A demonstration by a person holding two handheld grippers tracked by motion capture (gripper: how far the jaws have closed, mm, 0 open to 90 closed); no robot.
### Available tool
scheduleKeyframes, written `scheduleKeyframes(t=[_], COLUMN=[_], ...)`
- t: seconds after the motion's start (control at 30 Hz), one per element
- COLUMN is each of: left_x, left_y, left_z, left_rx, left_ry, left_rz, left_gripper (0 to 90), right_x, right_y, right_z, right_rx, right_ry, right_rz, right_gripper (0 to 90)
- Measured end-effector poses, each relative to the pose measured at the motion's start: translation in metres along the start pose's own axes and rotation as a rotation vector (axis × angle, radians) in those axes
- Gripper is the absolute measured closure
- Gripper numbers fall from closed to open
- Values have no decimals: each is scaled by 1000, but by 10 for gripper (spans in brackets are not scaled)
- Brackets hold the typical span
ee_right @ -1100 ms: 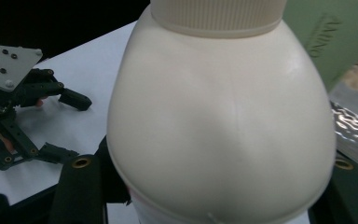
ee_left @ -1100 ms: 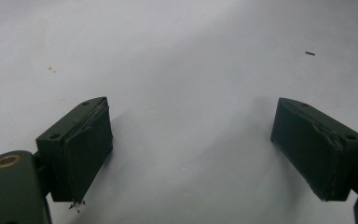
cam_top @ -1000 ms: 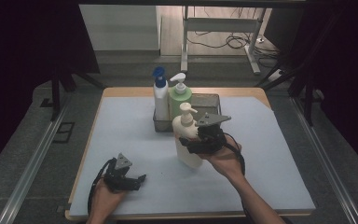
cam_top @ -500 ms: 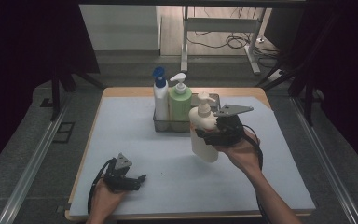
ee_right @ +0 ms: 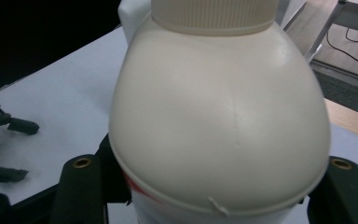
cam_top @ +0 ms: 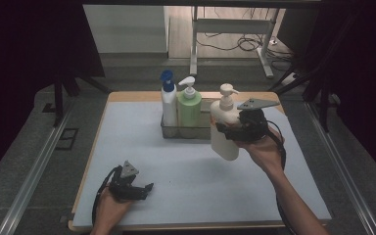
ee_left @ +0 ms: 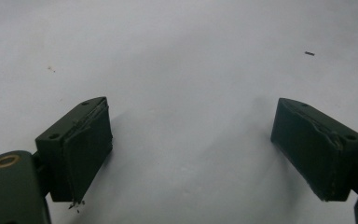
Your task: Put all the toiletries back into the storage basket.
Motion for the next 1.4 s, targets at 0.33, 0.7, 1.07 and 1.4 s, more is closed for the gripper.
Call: scheduleKeyframes(t=[0.33,0.7,1.07,1.4], left_x=[0,0,0,0], left_y=[0,0,0,0], left_z=[0,0,0,0], left_rx=[0,-1,-1,-1], left_ry=[0,-1,0,0], left_rz=[0,2,2,2], left_gripper=[123,123,123,123], right_x=[-8,-23,-41,-59], right_y=[15,28,34,38], right_z=[9,20,32,41], right_rx=[-24,-48,-54,-74], right_ry=[10,24,33,41], right_rz=[-37,-70,-96,-115], right_gripper=[373,373,373,374])
Point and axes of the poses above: each handheld gripper's, and its own axes: x roughly backward along the jaws, z roughly out of its top, y roughly to its right, the point moved 2 cm from there along -x, roughly forward along the jaws, and after that the axes turned 7 degrees about -z, right-handed, at the moved point
